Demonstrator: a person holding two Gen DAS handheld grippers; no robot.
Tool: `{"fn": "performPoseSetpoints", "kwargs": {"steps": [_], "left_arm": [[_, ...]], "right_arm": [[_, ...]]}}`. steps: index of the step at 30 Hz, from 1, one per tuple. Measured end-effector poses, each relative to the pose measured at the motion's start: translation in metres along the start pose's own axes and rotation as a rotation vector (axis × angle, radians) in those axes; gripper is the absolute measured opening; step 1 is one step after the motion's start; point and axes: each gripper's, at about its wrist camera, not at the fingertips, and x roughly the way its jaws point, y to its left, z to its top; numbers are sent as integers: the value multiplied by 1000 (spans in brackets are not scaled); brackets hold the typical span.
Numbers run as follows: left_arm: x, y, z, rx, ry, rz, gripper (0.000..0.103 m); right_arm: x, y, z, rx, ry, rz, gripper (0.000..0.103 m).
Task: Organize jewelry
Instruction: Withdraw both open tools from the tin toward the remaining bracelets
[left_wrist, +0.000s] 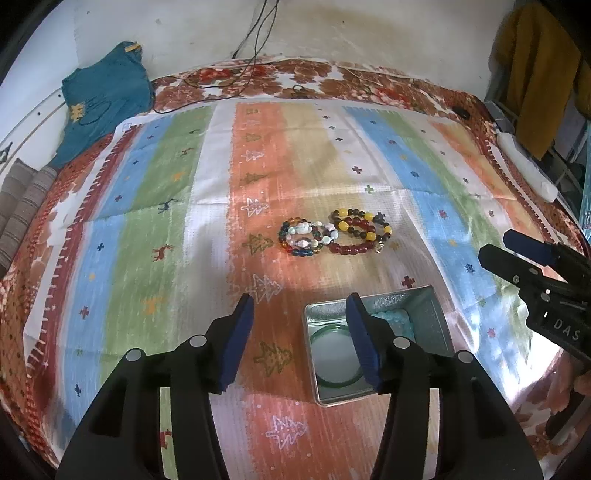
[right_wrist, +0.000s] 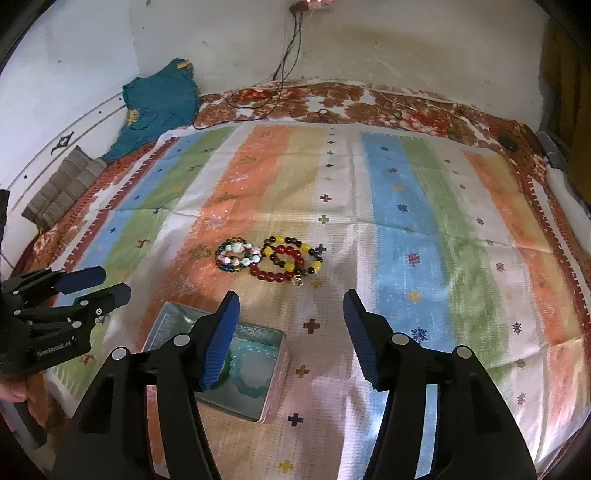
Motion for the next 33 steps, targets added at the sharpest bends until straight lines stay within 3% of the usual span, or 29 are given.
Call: {"fn": "performPoseSetpoints", "kwargs": {"steps": [12, 33], "left_arm": [[16, -10, 10, 77, 10, 40, 60], [64, -17, 41, 152, 18, -17, 60]], "right_arm": [[23, -17, 12, 51, 34, 7, 66], [73, -27, 35, 48, 109, -26, 68]]}}
